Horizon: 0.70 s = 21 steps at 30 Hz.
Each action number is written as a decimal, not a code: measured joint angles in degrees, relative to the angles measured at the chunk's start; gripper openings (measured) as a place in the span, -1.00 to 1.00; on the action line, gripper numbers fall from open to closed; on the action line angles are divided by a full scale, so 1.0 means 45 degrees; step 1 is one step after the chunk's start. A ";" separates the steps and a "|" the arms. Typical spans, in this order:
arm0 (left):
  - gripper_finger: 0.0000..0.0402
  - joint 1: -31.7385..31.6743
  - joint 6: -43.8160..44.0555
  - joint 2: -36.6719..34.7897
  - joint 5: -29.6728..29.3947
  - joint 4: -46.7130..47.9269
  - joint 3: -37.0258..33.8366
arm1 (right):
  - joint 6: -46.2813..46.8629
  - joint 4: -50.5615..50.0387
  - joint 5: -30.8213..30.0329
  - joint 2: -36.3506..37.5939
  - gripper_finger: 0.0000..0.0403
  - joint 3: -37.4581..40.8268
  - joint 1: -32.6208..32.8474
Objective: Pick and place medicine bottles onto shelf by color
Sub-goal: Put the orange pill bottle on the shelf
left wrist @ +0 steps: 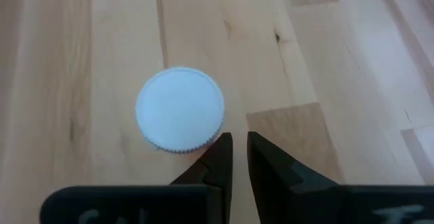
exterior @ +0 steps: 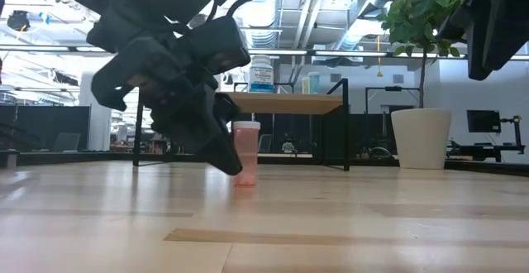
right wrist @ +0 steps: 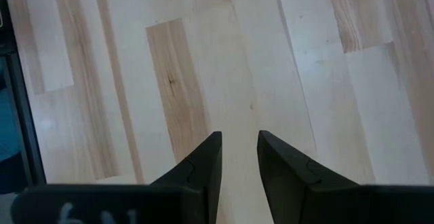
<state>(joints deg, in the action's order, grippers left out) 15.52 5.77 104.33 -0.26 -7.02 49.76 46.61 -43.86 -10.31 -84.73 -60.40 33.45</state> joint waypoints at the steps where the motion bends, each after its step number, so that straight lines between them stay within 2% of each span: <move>1: -0.84 -0.0031 -0.0081 0.0000 -0.0002 -0.0064 0.0000 | 0.0005 -0.0005 -0.0005 -0.0002 -0.41 0.0000 0.0000; 21: -0.84 -0.0523 -0.0793 0.0000 0.0108 -0.0289 0.0000 | 0.0010 0.0005 -0.0005 -0.0005 -0.41 0.0000 0.0000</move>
<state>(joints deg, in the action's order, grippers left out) 13.17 2.20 104.33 0.23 -8.33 49.76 46.65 -43.83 -10.33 -84.75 -60.40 33.45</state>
